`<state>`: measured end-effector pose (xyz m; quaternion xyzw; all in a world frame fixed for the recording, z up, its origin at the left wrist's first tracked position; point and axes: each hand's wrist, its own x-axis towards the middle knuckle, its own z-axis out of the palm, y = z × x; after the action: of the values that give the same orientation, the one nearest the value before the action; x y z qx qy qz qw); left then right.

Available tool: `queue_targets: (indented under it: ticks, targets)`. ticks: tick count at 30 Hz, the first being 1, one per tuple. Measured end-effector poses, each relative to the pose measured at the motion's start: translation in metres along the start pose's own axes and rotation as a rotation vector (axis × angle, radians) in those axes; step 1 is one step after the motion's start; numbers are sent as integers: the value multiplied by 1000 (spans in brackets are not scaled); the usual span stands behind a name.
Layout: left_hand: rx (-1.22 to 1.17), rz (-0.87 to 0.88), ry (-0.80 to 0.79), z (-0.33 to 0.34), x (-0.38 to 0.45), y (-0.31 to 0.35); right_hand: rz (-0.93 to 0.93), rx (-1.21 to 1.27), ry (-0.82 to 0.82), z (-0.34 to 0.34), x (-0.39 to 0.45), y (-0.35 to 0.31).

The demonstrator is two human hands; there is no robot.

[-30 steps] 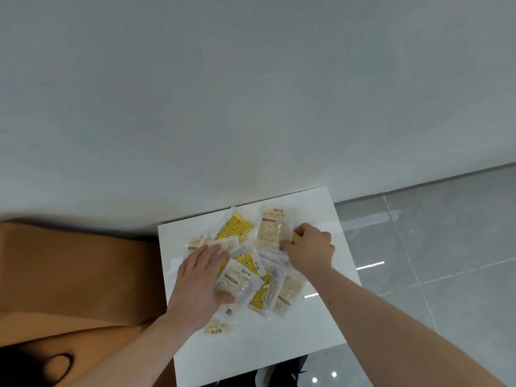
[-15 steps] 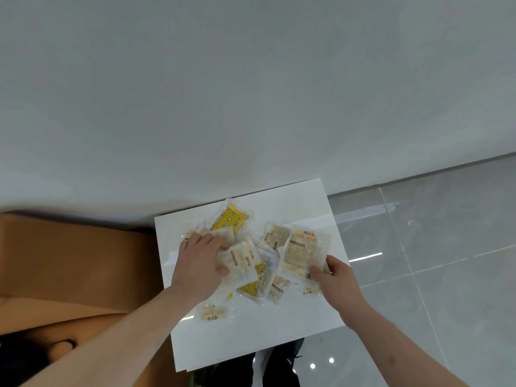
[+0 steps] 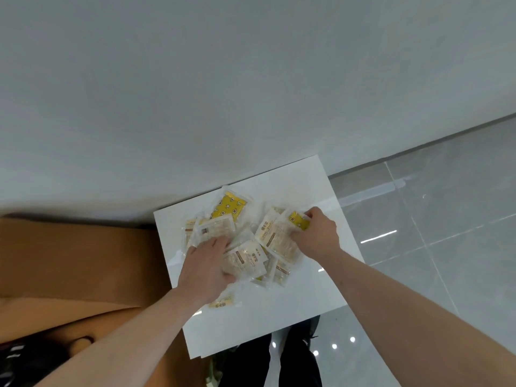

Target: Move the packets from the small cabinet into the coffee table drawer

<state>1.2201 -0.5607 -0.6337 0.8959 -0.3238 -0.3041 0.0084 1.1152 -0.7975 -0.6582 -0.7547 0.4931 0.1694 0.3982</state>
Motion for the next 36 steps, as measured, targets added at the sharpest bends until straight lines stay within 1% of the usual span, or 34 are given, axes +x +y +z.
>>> queue_targets:
  ticks: [3, 7, 9, 11, 14, 16, 19, 21, 24, 27, 30, 33, 36]
  targets:
    - [-95, 24, -4, -1, 0, 3, 33, 83, -37, -7, -4, 3]
    - [-262, 1, 14, -14, -11, 4, 29, 190, -100, -27, -21, 13]
    - [-349, -16, 6, -24, -21, 4, 46, 283, -102, -39, -38, 20]
    - [-418, -58, -23, -33, -32, 4, 76, 360, -66, -51, -58, 26]
    - [-374, -122, -85, -31, -42, -8, 134, 406, -25, -62, -85, 35]
    - [-364, -207, -135, -24, -44, -12, 141, 431, -22, -62, -96, 41]
    - [-339, -283, -159, -11, -44, -15, 157, 469, -28, -55, -104, 45]
    - [-308, -278, -123, -3, -45, -13, 177, 495, -31, -47, -107, 49]
    - [-309, -278, -26, 5, -47, -8, 198, 512, -30, -39, -114, 52]
    - [-219, -233, 61, 7, -54, -4, 209, 506, -29, -40, -125, 52]
    - [-113, -166, 116, -3, -65, 1, 230, 530, -31, -50, -139, 50]
    - [-97, -68, 171, -26, -86, 11, 250, 561, -32, -70, -166, 45]
    - [-124, 61, 188, -68, -119, 30, 256, 570, -18, -101, -213, 38]
